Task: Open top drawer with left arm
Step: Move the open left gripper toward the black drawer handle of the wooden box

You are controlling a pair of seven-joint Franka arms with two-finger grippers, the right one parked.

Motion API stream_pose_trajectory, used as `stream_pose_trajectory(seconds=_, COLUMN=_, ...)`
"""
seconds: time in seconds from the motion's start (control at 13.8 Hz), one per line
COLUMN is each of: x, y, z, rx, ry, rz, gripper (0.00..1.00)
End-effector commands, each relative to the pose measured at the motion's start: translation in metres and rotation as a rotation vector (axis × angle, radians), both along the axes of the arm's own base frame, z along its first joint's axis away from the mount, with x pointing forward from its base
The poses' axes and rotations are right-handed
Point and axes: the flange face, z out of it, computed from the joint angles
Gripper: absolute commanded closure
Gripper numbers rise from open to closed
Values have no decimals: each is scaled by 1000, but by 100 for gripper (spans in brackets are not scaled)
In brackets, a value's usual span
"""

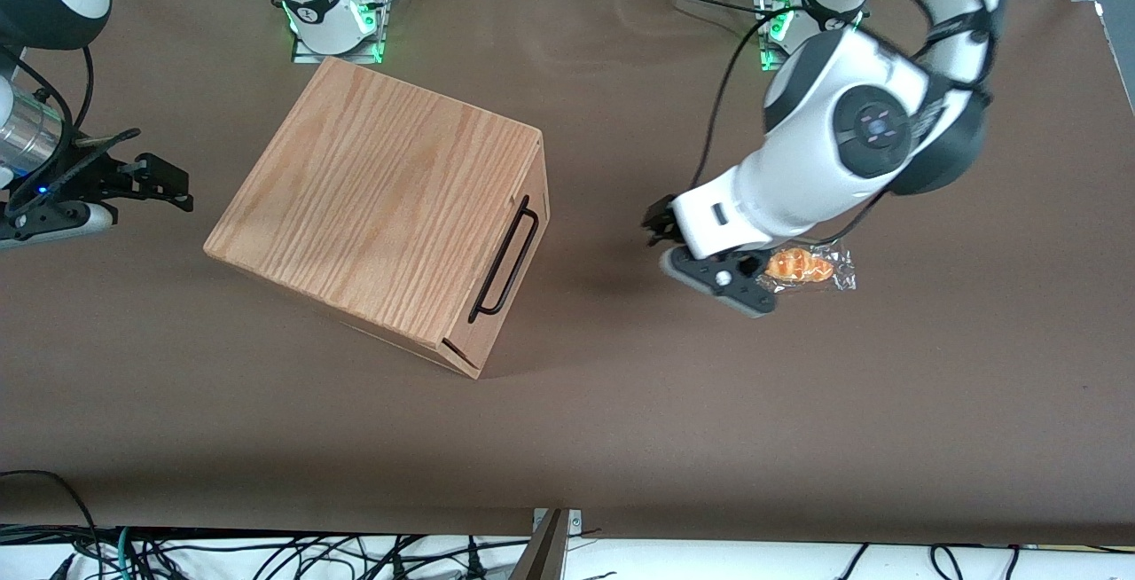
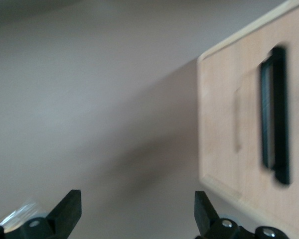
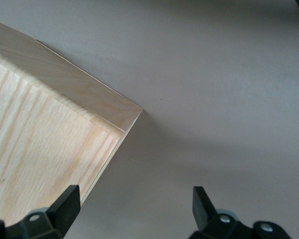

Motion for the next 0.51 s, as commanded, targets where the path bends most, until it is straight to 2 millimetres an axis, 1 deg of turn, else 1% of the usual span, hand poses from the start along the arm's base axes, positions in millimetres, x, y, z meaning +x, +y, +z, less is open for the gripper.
stream_pose_trajectory(seconds=0.0, x=9, y=-34, z=-6, rx=-169, ry=-10, rz=65, gripper=0)
stream_pose_trajectory(seconds=0.07, x=6, y=-51, z=-12, rx=-206, ry=-24, rz=73, gripper=0)
stream_pose_trajectory(seconds=0.14, x=5, y=-61, z=-21, rx=-214, ry=-40, rz=82, gripper=0)
stream_pose_trajectory(seconds=0.29, x=-4, y=-88, z=-36, rx=-221, ry=-50, rz=123, gripper=0)
stream_pose_trajectory(seconds=0.43, x=-11, y=-101, z=-46, rx=-213, ry=-40, rz=121, gripper=0)
